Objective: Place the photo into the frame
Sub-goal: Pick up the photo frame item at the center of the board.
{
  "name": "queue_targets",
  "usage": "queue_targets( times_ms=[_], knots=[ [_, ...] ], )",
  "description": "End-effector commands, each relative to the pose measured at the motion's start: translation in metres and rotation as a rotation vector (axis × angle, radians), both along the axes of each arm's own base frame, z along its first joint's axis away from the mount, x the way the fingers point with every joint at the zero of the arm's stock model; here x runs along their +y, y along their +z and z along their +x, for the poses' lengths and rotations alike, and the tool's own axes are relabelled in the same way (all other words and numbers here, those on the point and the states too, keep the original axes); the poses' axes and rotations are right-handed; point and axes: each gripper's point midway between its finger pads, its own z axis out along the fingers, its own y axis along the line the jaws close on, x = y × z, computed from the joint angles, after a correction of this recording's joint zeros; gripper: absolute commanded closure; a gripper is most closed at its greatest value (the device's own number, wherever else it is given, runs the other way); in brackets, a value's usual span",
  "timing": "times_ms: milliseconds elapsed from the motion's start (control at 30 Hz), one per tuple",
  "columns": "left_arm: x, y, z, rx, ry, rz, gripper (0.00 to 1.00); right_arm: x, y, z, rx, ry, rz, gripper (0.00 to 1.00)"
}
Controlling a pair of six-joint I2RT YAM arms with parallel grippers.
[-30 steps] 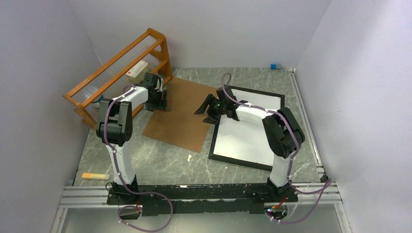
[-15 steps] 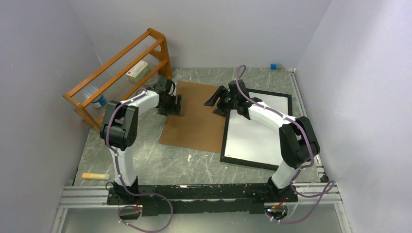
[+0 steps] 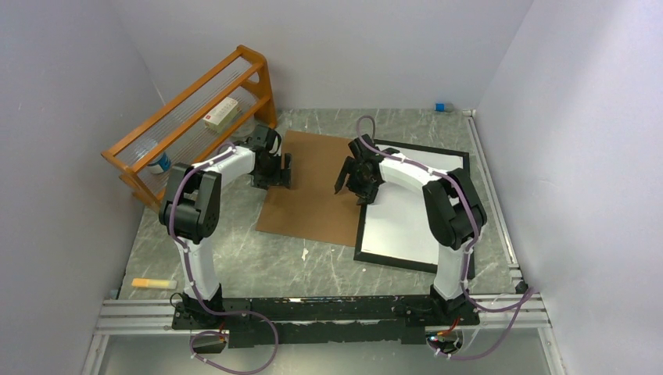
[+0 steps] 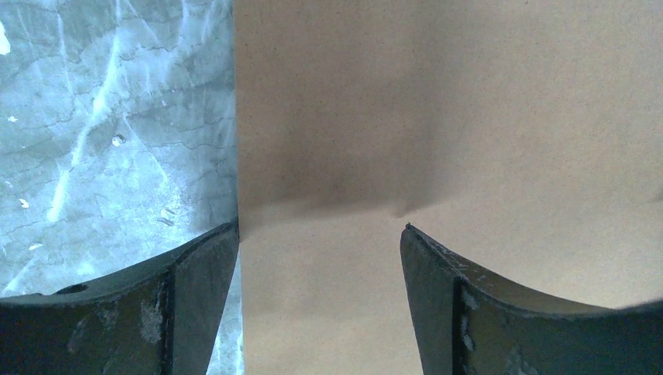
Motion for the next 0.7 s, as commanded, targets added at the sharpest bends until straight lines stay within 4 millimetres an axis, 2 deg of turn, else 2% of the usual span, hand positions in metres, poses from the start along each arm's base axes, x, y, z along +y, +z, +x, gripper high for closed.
queue_targets(
  times_ms=[0, 200, 367, 667],
  knots=[
    [0.011, -0.031, -0.052, 0.214, 0.030, 0.029, 0.18, -0.031, 0.000, 0.002, 0.002, -0.030, -0.199, 0.19],
    [0.011, -0.030, -0.051, 0.210, 0.033, 0.028, 0.18, -0.051, -0.009, -0.002, 0.020, -0.051, -0.308, 0.14],
    [0.010, -0.029, -0.049, 0.210, 0.035, 0.022, 0.18, -0.057, -0.017, -0.004, 0.040, -0.053, -0.346, 0.08],
    [0.006, -0.031, -0.050, 0.235, 0.042, -0.033, 0.18, -0.024, -0.025, -0.002, 0.034, -0.006, -0.150, 0.11]
  ],
)
